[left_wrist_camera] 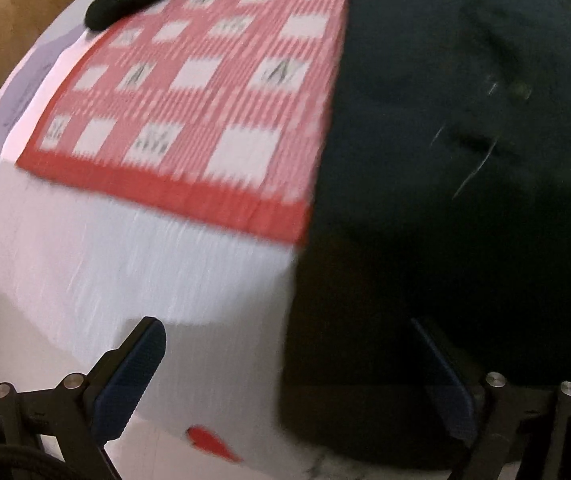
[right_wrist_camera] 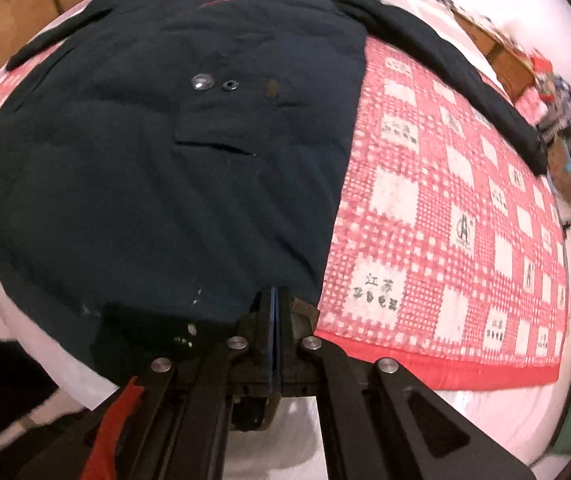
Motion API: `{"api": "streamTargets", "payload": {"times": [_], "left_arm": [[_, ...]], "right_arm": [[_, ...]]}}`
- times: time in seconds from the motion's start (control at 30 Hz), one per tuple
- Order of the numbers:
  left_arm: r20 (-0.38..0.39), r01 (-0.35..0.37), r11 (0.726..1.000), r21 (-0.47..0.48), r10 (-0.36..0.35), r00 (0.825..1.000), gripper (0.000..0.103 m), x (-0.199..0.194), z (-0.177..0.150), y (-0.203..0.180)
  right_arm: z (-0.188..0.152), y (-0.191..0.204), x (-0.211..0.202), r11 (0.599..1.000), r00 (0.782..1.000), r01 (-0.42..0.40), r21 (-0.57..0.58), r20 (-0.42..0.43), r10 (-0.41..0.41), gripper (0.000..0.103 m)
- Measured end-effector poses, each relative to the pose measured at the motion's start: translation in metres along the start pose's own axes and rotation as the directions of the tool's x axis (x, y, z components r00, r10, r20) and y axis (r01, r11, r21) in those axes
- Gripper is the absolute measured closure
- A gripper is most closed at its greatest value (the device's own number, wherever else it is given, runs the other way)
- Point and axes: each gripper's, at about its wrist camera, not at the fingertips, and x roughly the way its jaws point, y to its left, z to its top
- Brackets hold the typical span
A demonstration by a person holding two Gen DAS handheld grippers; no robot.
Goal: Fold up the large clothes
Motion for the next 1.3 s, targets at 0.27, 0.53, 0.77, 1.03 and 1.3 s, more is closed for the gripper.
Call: {"api": "streamTargets", "payload": {"times": [0.27,0.53,0.77,1.03,1.3], "left_arm": [[0.206,0.07,0.993,0.099,-0.09,0.974,0.004,-0.041,0.122,-0.068],[0.376,0.142,0.972,0.185,-0.204,0.904,0.004,-0.083,0.308,-0.168],[0.383,0.156,0.966,0.207,-0.227,0.896,0.004,-0.074,0.392,-0.265],[0.302,0.134,0.965,0.227,-0.2,0.932,0.004,0.009,0.374,-0.315],[0.263,0.086,0.986,0.146,-0.123,0.957,0.0,0.086,0.347,-0.305]], "right_arm": [[0.095,-0.03,-0.031,0.993,0.987,0.09,0.08,0.127,-0.1,0.099],[0.275,-0.075,-0.085,0.986,0.916,0.081,0.149,0.379,-0.132,0.043],[0.396,-0.103,-0.08,0.968,0.862,0.091,0.233,0.469,-0.194,0.014],[0.363,-0.113,0.01,0.915,0.934,0.1,0.39,0.28,-0.221,0.014],[0.275,-0.228,0.06,0.715,0.953,0.167,0.679,0.075,-0.293,0.014]]}}
